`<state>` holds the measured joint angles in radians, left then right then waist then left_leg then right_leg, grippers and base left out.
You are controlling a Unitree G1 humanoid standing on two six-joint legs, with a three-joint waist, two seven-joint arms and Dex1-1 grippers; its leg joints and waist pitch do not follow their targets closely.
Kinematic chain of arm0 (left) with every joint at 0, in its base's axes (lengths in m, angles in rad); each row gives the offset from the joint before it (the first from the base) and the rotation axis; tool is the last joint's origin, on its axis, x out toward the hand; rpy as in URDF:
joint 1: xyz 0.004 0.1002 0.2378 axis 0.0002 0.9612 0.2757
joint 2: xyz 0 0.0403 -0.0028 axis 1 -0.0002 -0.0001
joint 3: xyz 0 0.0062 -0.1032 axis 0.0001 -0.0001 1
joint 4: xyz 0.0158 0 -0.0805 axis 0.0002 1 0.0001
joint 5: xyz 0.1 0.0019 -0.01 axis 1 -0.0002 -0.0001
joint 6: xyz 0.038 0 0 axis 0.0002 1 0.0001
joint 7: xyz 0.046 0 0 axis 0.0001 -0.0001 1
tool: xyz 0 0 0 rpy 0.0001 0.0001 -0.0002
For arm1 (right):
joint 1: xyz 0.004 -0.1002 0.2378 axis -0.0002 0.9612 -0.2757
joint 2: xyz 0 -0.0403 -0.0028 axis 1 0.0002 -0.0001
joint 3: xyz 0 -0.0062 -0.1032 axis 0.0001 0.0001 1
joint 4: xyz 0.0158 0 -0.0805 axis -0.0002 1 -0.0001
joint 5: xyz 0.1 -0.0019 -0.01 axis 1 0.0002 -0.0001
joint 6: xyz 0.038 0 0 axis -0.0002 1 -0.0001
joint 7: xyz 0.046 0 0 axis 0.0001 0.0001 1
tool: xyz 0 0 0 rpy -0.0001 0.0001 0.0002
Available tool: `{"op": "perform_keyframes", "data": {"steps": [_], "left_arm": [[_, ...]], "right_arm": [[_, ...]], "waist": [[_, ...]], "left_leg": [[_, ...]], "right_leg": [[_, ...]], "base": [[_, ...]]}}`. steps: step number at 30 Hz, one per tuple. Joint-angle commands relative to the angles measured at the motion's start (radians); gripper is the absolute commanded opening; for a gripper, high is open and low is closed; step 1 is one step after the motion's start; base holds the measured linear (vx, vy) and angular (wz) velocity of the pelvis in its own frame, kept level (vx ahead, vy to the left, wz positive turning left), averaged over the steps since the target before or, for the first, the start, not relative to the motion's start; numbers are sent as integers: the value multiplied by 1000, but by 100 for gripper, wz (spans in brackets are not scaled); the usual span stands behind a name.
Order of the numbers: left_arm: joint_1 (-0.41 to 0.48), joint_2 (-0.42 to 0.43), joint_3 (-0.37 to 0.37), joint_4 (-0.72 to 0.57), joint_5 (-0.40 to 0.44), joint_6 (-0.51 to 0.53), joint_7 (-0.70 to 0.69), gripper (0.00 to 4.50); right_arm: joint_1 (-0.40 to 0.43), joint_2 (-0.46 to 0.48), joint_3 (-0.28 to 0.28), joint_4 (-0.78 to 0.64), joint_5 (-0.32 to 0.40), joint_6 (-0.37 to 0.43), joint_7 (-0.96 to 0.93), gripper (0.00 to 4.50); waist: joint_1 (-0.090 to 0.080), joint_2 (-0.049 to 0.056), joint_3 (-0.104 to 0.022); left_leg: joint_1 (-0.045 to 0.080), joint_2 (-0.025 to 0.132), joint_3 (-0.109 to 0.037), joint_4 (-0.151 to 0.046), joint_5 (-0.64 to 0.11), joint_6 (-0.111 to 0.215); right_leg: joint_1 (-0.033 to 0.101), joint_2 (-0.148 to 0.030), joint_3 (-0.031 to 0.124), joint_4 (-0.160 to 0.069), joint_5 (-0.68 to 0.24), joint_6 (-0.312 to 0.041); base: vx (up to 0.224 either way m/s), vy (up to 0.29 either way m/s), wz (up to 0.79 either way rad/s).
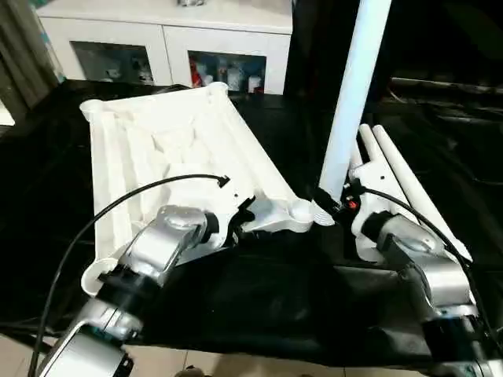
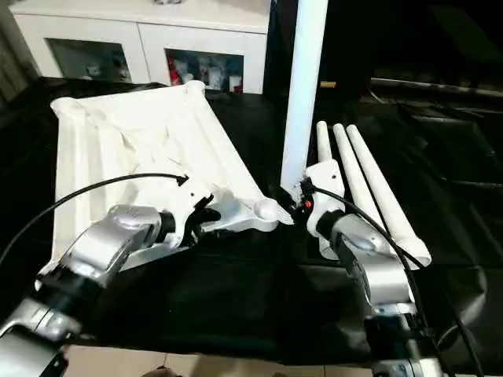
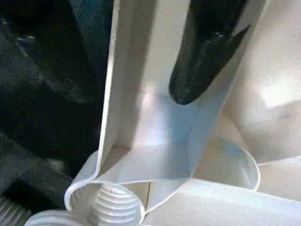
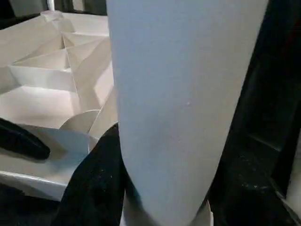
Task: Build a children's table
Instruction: Insert table leg to table base
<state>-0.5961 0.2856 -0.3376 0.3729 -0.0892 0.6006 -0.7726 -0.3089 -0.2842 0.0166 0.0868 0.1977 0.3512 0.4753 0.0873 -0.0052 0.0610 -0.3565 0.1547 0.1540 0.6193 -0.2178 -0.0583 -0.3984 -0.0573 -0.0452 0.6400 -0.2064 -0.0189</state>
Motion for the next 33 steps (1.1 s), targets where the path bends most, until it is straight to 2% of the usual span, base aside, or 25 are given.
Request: {"op": "perform_keyframes", "data": {"steps": [1, 4, 8, 13, 16, 17, 22, 24, 26, 29, 30, 33], "left_arm": [[-18, 11, -16, -1, 13, 27, -11, 266], [-19, 19, -15, -8, 12, 39, -10, 243], [-6, 46, -15, -35, 13, 54, -26, 209], [7, 61, -9, -52, 18, 63, -36, 161], [12, 71, -10, -65, 16, 73, -44, 152], [15, 78, -14, -68, 17, 75, -50, 123], [22, 84, -20, -73, 19, 77, -56, 104], [23, 85, -21, -77, 19, 80, -59, 72], [23, 85, -18, -82, 17, 86, -61, 68], [33, 97, -18, -97, 16, 84, -72, 34], [37, 99, -17, -100, 15, 83, -73, 29], [47, 107, -14, -108, 13, 63, -80, 17]], "right_arm": [[7, -6, -5, -35, -12, 16, -11, 190], [10, -6, -5, -40, -11, 19, -14, 190], [13, -2, -3, -46, -12, 22, -23, 190], [9, 5, 2, -39, -13, 19, -29, 190], [5, 8, 5, -36, -12, 19, -32, 190], [2, 10, 7, -33, -12, 19, -34, 190], [0, 13, 6, -32, -12, 18, -35, 190], [0, 14, 5, -31, -13, 18, -34, 190], [-5, 13, 4, -25, -14, 15, -33, 190], [-11, 14, 6, -19, -13, 13, -35, 190], [-13, 15, 6, -17, -13, 12, -36, 190], [-16, 24, 1, -14, -2, 12, -34, 190]], "waist": [[-1, 9, -64], [-1, 9, -65], [0, 16, -67], [-1, 18, -66], [-1, 17, -64], [-1, 18, -65], [-2, 17, -63], [-2, 18, -63], [-2, 14, -62], [-2, 15, -62], [-2, 9, -61], [-3, 12, -62]], "left_leg": [[-1, 61, -18, -77, -110, 23], [-2, 60, -18, -77, -107, 21], [-4, 60, -18, -76, -91, 28], [-2, 62, -19, -78, -103, 25], [-2, 62, -18, -79, -115, 22], [-2, 62, -19, -80, -115, 20], [-3, 62, -19, -82, -132, 14], [-2, 63, -19, -83, -130, 14], [-2, 63, -18, -83, -125, 16], [-3, 63, -19, -83, -123, 18], [-4, 63, -18, -84, -121, 21], [-5, 63, -19, -85, -112, 22]], "right_leg": [[65, -87, 54, -85, -112, -228], [65, -87, 55, -86, -121, -223], [63, -86, 54, -84, -105, -225], [60, -86, 53, -84, -100, -233], [61, -88, 55, -86, -114, -231], [61, -87, 54, -85, -117, -230], [60, -88, 55, -89, -149, -219], [58, -88, 55, -88, -141, -220], [58, -88, 56, -88, -135, -222], [59, -89, 55, -88, -142, -220], [59, -89, 56, -89, -147, -217], [58, -89, 55, -88, -148, -214]], "base": [[0, 0, 0], [0, 0, 0], [0, 0, 0], [0, 0, 0], [0, 0, 0], [0, 0, 0], [0, 0, 0], [0, 0, 0], [0, 0, 0], [0, 0, 0], [0, 0, 0], [0, 0, 0]]}}
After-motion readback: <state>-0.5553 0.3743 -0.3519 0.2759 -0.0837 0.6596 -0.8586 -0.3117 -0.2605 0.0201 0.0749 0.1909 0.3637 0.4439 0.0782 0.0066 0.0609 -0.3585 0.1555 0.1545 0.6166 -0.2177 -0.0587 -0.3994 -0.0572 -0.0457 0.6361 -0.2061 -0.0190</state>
